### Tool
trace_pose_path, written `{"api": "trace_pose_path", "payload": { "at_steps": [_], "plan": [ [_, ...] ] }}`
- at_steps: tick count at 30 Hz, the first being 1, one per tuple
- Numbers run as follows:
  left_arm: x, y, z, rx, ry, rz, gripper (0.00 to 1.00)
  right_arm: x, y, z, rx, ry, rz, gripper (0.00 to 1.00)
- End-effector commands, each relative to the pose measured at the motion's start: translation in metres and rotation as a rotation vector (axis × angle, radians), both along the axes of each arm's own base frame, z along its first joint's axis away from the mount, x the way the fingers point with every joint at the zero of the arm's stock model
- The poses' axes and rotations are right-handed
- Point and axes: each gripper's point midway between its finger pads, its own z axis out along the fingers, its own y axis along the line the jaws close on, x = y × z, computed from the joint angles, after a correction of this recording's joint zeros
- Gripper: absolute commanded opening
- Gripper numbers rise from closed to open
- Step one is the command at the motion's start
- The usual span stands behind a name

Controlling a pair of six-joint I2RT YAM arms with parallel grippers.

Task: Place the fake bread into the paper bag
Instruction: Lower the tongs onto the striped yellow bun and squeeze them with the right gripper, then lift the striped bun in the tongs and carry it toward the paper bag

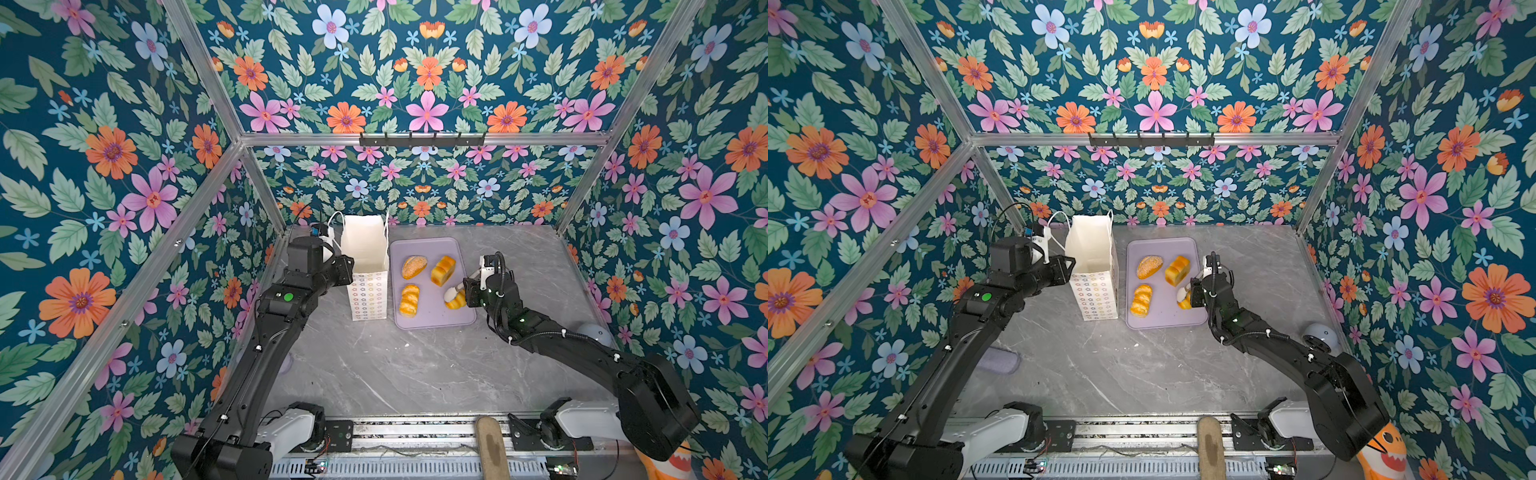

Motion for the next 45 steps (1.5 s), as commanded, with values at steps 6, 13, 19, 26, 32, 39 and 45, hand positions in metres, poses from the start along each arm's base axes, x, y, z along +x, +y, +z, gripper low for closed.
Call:
{"api": "trace_pose_path", "payload": {
  "at_steps": [6, 13, 19, 26, 32, 39, 45],
  "plan": [
    [0.001, -0.001, 0.004, 0.001, -0.021, -0.009, 0.34, 0.007, 0.003, 0.005, 0.009, -0.041, -0.002, 0.43],
    [0.005, 0.001, -0.001, 0.008, -0.010, 0.010, 0.34, 0.004, 0.009, 0.032, 0.028, -0.092, 0.042, 0.37],
    [0.007, 0.000, 0.001, 0.004, -0.009, 0.007, 0.31, -0.005, 0.017, 0.086, 0.056, -0.180, 0.119, 0.35],
    [0.008, 0.004, 0.001, 0.016, -0.003, 0.027, 0.27, -0.023, 0.036, 0.157, 0.088, -0.293, 0.251, 0.33],
    [0.009, 0.025, 0.011, 0.082, 0.006, 0.132, 0.50, -0.039, 0.048, 0.209, 0.158, -0.365, 0.343, 0.32],
    [0.007, 0.041, 0.015, 0.139, 0.004, 0.198, 0.55, -0.062, 0.062, 0.267, 0.263, -0.456, 0.472, 0.32],
    [0.011, 0.031, 0.011, 0.112, 0.013, 0.161, 0.57, -0.074, 0.082, 0.309, 0.360, -0.510, 0.600, 0.32]
  ]
}}
